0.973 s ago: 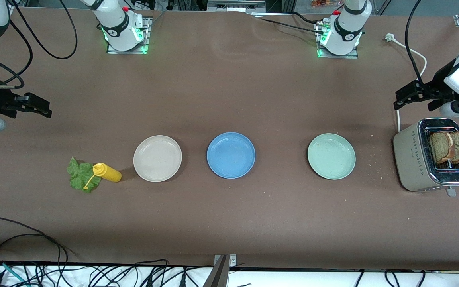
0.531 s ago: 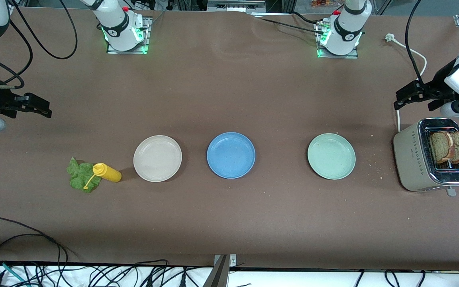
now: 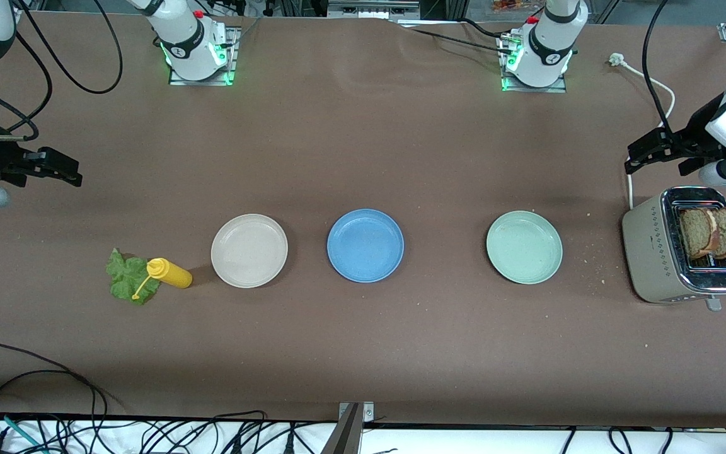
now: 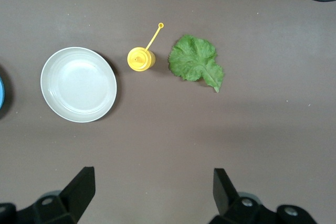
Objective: Make sandwich in blue plate with both arms
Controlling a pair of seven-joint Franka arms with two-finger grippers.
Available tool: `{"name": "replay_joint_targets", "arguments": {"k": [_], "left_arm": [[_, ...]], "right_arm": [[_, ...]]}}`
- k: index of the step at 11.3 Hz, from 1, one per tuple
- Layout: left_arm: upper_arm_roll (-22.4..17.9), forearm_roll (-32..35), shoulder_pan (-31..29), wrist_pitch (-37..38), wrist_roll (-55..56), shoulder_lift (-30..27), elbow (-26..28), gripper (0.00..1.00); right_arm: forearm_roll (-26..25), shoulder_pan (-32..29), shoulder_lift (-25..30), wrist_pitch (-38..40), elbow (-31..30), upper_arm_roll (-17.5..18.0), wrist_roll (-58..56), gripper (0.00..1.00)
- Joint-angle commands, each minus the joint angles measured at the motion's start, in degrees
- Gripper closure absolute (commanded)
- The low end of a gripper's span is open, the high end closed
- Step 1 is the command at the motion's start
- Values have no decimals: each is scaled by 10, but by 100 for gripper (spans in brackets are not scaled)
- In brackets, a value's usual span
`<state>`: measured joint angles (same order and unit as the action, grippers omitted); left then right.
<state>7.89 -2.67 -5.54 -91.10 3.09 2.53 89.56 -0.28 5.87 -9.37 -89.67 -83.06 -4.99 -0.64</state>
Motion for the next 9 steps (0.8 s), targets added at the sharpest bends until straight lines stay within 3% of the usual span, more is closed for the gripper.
{"name": "replay_joint_targets", "arguments": {"k": [1,9], "left_arm": [[2,8,-3,15,-9,6,-18,0],[2,8,-2,15,-7,5,-18,0]], "right_arm": [[4,0,5,4,1,2,8,0],[8,0,6,6,1,2,8,0]]}}
